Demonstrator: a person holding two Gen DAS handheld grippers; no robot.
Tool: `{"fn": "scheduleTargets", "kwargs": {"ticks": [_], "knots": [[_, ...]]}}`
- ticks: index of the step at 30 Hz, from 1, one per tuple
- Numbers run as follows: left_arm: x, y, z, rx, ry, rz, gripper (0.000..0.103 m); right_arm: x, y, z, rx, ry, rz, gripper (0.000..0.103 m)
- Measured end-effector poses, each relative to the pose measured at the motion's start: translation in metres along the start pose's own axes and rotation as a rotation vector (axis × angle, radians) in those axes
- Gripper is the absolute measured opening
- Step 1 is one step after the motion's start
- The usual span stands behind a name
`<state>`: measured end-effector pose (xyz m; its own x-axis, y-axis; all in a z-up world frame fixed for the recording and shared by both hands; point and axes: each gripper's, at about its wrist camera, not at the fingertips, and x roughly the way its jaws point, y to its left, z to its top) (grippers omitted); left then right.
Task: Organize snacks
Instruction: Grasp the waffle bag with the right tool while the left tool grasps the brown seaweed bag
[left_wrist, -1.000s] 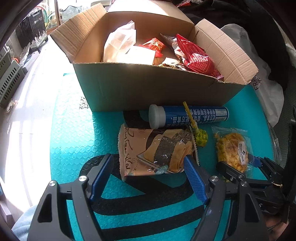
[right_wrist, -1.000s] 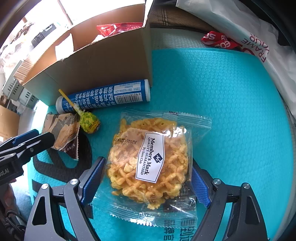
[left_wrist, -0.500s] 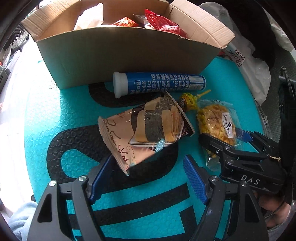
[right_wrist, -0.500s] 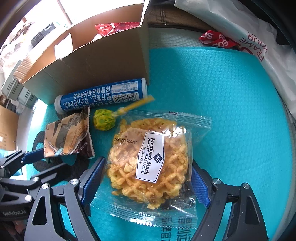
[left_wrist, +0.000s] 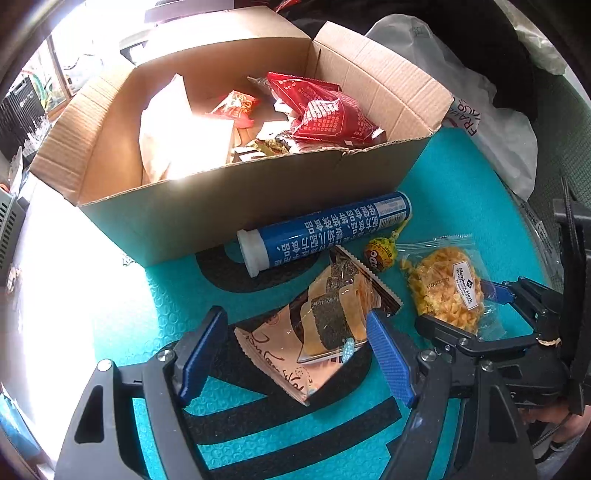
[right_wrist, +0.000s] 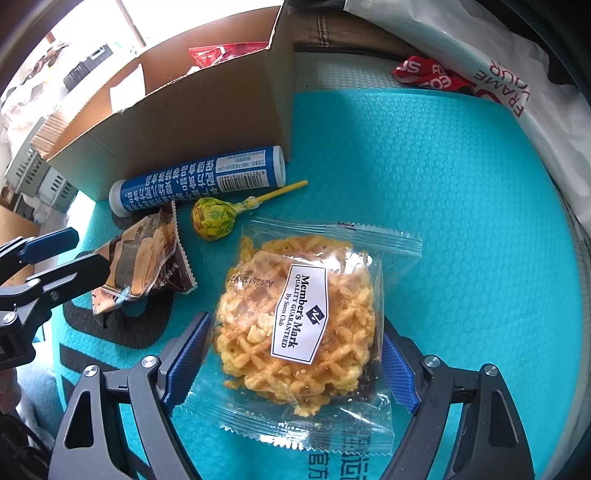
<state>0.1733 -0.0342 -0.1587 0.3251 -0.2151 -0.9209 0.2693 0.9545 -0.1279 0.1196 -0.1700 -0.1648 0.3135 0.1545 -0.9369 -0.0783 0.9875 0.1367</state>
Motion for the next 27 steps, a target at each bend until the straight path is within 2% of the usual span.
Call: {"fn": "scheduleTargets", "kwargs": {"ticks": [6, 10, 23, 27], "knots": [[0.03, -0.008, 0.005, 0.049, 0.079, -0.059, 0.077, 0.0, 0.002, -0.001, -0.014, -0.004, -0.009, 0.085], [0.034, -0.01, -0.003, 0.044, 0.11, -0.112, 0.077, 0.001, 0.004, -0.001, -0.02, -0.002, -0.009, 0.085], [0.025, -0.002, -0.02, 0.01, 0.109, -0.098, 0.077, 0.002, 0.005, 0.0, -0.032, 0.015, -0.017, 0.086], [0.024, -0.001, -0.022, 0.027, 0.097, -0.061, 0.077, 0.004, 0.007, 0.001, -0.044, 0.017, -0.032, 0.085]]}}
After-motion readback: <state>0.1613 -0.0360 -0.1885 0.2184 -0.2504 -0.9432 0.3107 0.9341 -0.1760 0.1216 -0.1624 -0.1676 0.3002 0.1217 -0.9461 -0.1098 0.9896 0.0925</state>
